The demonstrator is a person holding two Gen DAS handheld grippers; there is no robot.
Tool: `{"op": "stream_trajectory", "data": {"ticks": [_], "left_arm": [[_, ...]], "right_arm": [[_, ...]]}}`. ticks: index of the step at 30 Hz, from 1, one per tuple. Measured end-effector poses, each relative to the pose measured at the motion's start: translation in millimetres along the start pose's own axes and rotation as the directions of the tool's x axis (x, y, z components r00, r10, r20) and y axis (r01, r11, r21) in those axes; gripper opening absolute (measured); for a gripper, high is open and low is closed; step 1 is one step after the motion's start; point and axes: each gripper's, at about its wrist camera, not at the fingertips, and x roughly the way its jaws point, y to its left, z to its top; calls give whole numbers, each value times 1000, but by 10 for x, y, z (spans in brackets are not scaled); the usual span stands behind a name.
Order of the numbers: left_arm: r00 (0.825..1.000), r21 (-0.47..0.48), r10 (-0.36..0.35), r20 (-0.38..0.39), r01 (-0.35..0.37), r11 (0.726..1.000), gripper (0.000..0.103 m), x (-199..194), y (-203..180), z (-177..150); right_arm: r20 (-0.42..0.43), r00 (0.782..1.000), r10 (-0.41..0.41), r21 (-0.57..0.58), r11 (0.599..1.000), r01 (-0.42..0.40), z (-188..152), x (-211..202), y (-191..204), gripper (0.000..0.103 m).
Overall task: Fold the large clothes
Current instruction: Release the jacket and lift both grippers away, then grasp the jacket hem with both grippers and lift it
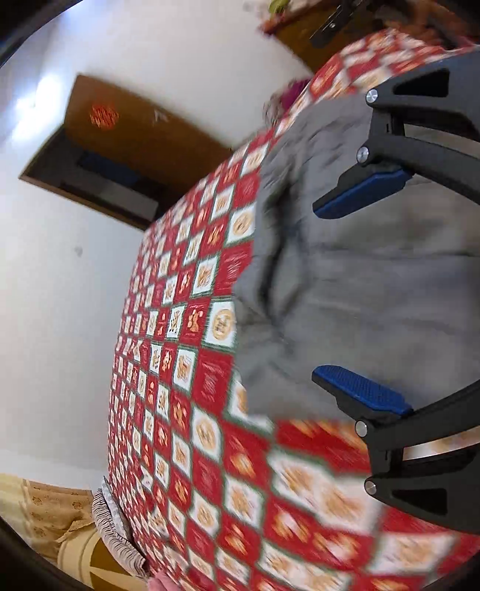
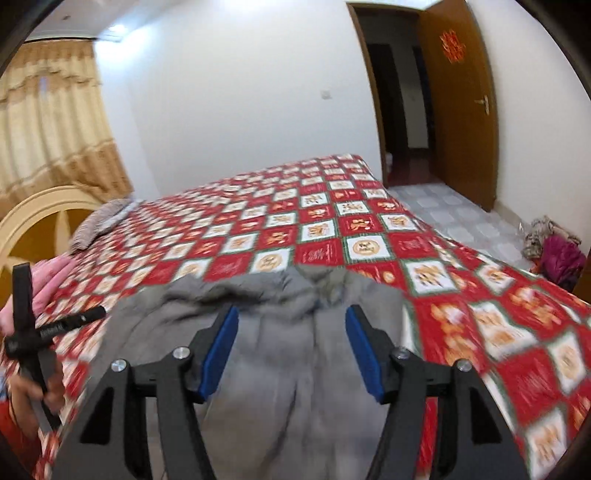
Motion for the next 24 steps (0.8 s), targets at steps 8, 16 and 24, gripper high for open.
{"op": "stream_trajectory", "data": {"ticks": [8, 16, 24], "left_arm": [[1000, 60, 24, 10, -25, 998, 83, -1763, 510, -1158], [997, 148, 68, -41, -61, 987, 83, -2482, 580, -1976], [1000, 170, -17, 2, 16, 985, 87, -2512, 465, -2189]], "right_arm": [[90, 995, 37, -68, 997, -31, -779, -1872, 42, 70], [197, 980, 39, -94, 995, -21, -851, -3291, 98, 70], [282, 956, 82, -119, 992, -50, -1017, -3843, 338, 91]]}}
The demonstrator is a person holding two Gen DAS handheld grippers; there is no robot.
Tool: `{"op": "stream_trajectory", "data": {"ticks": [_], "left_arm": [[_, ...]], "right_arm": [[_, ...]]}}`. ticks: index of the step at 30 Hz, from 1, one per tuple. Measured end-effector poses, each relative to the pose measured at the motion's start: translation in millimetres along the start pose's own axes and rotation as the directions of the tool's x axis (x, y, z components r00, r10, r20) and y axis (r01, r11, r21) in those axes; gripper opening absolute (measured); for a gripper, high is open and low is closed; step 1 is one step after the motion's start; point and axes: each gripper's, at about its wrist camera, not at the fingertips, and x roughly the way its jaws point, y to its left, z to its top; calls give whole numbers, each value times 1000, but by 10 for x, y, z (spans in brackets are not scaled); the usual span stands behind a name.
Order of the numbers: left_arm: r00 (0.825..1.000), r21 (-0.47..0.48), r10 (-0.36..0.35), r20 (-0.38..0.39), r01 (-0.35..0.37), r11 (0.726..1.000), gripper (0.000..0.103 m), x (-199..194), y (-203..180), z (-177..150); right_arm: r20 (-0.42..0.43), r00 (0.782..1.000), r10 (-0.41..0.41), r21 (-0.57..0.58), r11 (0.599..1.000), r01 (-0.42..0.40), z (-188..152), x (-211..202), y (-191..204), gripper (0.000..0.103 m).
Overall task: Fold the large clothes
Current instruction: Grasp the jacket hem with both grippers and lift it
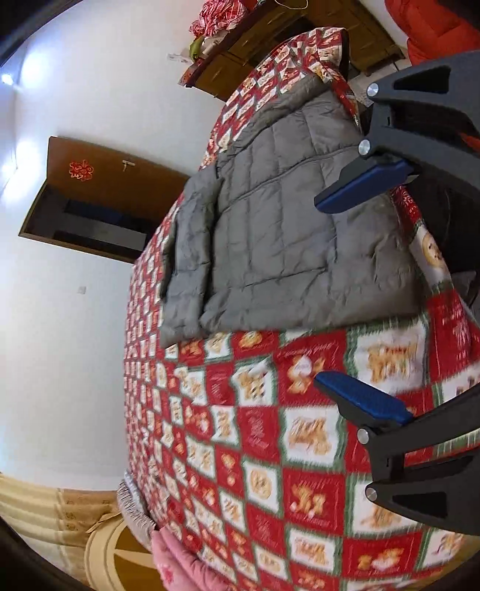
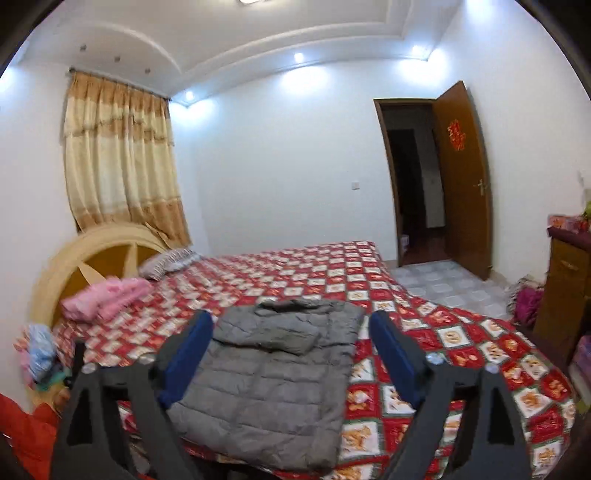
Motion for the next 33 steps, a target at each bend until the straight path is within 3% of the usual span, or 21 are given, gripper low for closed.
{"op": "stream_trajectory", "data": {"ticks": [3, 5, 7, 10, 15, 17, 20, 22, 23, 25, 27, 28, 30, 33], "left_arm": [[1000, -17, -7, -27, 7, 1000, 87, 191, -57, -103], [998, -68, -28, -56, 24, 997, 87, 369, -40, -173], [995, -103, -43, -93, 33, 994, 87, 479, -28, -251], [989, -131, -54, -136, 36, 991, 87, 583, 4, -373], [980, -190, -71, -184, 35, 981, 87, 745, 57, -517], [983, -197, -75, -169, 41, 980, 87, 770, 40, -536], [981, -207, -124, -151, 92, 974, 87, 791, -13, -547], [971, -209, -173, -165, 138, 968, 87, 838, -82, -568], [973, -178, -151, -176, 120, 977, 87, 860, -143, -579], [977, -120, -103, -186, 82, 989, 81, 888, -238, -591], [981, -104, -76, -177, 58, 993, 55, 875, -258, -596], [979, -135, -103, -178, 80, 988, 38, 868, -222, -591], [968, -229, -187, -166, 146, 962, 31, 848, -115, -606], [970, -226, -202, -138, 168, 959, 20, 732, -151, -568]], "right_arm": [[-142, 990, -26, -3, 1000, 26, -379, 411, 30, 91], [-245, 969, -36, 17, 999, 41, -721, 759, -11, 90], [-372, 923, -100, 0, 994, 108, -1125, 1178, -56, 85], [-471, 871, -138, -16, 989, 148, -1523, 1581, -113, 78], [-562, 816, -135, -59, 991, 123, -1881, 1864, -102, 77], [-596, 792, -133, -79, 991, 107, -1966, 1938, -77, 75], [-639, 759, -126, -87, 992, 92, -2131, 1970, -105, 52], [-668, 735, -113, -75, 994, 84, -2232, 2022, -136, 49], [-676, 729, -111, -67, 994, 89, -2278, 2058, -165, 49], [-677, 730, -98, -38, 994, 99, -2309, 2083, -227, 47], [-668, 740, -79, -18, 996, 90, -2288, 2081, -247, 23], [-663, 746, -58, 10, 996, 86, -2272, 2064, -278, 20], [-650, 759, -32, 44, 996, 80, -2238, 1995, -314, 16], [-608, 791, 60, 151, 988, 40, -2139, 1835, -375, 14]]}}
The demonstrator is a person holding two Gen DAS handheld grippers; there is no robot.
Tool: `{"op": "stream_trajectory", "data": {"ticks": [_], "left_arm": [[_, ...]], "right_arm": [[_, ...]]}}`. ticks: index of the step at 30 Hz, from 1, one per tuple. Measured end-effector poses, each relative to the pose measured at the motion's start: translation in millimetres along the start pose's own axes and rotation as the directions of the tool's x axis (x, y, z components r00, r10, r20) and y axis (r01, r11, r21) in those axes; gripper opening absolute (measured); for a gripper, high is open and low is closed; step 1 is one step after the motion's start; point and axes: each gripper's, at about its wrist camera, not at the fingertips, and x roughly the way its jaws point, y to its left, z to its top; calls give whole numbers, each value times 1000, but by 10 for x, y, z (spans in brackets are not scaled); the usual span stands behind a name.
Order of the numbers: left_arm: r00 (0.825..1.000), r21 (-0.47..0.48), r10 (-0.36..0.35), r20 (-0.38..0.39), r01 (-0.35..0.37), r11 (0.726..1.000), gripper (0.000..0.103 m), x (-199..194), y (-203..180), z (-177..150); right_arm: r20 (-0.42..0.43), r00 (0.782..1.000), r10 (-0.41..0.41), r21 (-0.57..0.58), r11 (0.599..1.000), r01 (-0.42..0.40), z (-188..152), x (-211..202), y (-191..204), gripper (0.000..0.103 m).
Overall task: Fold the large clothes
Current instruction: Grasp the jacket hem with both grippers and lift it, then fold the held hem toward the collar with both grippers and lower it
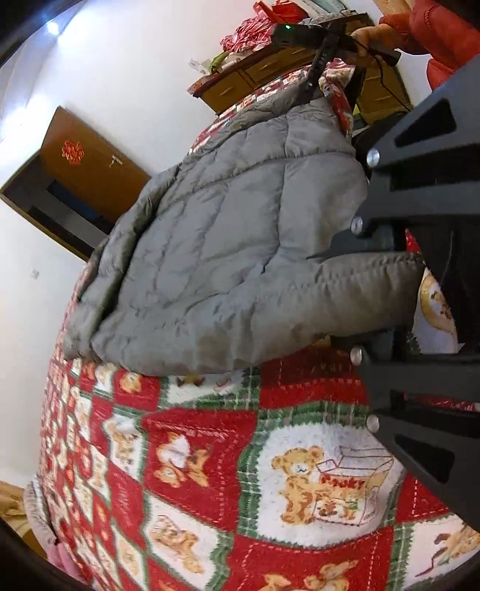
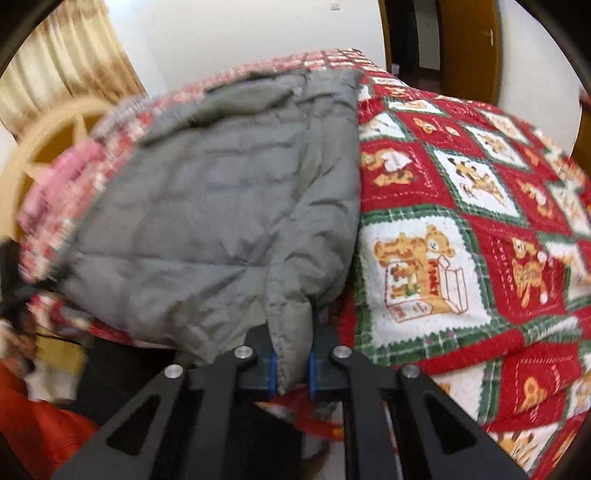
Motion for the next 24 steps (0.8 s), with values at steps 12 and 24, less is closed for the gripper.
{"op": "stream_trajectory", "data": {"ticks": [12, 24], "left_arm": [[875, 179, -421, 239, 387, 905, 18, -1258, -668, 164], [842, 138, -383, 381, 358, 924, 18, -1617, -848, 1018]], "right_arm": [[308, 898, 314, 125, 922, -365, -43, -1387, -170, 13], [566, 782, 260, 19, 944, -328, 592, -2209, 53, 13]]}}
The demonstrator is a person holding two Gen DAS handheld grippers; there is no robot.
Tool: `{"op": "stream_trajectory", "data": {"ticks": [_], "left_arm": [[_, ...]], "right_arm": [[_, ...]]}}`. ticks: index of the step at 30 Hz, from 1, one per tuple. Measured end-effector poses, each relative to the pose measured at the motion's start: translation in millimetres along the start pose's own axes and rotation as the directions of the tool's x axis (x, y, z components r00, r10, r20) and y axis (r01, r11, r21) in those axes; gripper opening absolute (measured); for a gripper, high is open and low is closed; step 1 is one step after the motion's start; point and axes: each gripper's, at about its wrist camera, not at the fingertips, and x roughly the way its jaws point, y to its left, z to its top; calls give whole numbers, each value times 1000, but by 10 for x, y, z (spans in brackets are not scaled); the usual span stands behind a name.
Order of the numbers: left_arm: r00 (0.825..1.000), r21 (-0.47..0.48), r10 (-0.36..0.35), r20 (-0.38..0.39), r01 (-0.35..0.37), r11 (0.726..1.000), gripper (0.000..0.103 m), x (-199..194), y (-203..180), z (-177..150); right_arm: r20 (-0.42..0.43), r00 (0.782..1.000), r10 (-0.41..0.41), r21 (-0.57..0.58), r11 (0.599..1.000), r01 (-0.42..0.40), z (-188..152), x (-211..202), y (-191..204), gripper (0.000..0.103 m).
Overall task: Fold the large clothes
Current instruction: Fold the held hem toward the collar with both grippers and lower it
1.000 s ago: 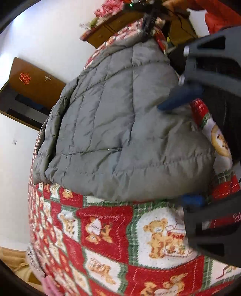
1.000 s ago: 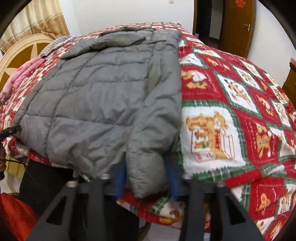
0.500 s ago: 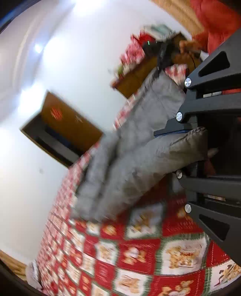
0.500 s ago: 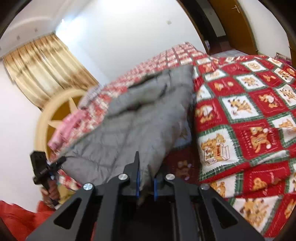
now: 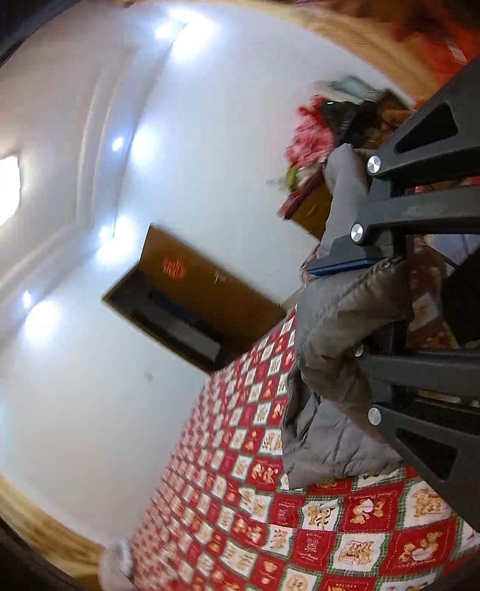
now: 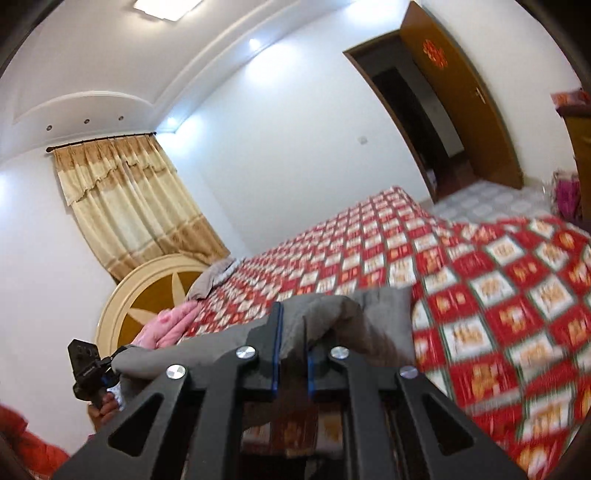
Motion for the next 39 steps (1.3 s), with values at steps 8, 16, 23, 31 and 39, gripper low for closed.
{"op": "stream_trajectory", "data": {"ticks": [8, 16, 23, 31, 39], "left_arm": [[947, -176, 311, -78, -320, 931, 18, 1122, 994, 552], [831, -230, 523, -189, -555, 799, 18, 2108, 2154, 406], [818, -307, 516, -255, -575, 759, 19, 2414, 2688, 35], [962, -656, 206, -180, -274, 704, 58, 1899, 2994, 225], [857, -296, 493, -148, -514, 805, 95, 1495, 2067, 901]], "right_arm": [[-31, 994, -107, 24, 994, 108, 577, 1630, -344, 13], [-98, 940, -328, -12, 945, 328, 217, 3280, -1004, 12], [-120, 882, -456, -78, 890, 450, -242, 3798, -1361, 15], [-292, 875, -387, 83, 901, 426, -332, 3967, -1855, 18], [-254, 916, -311, 105, 933, 346, 130, 3523, -1602, 47]]}}
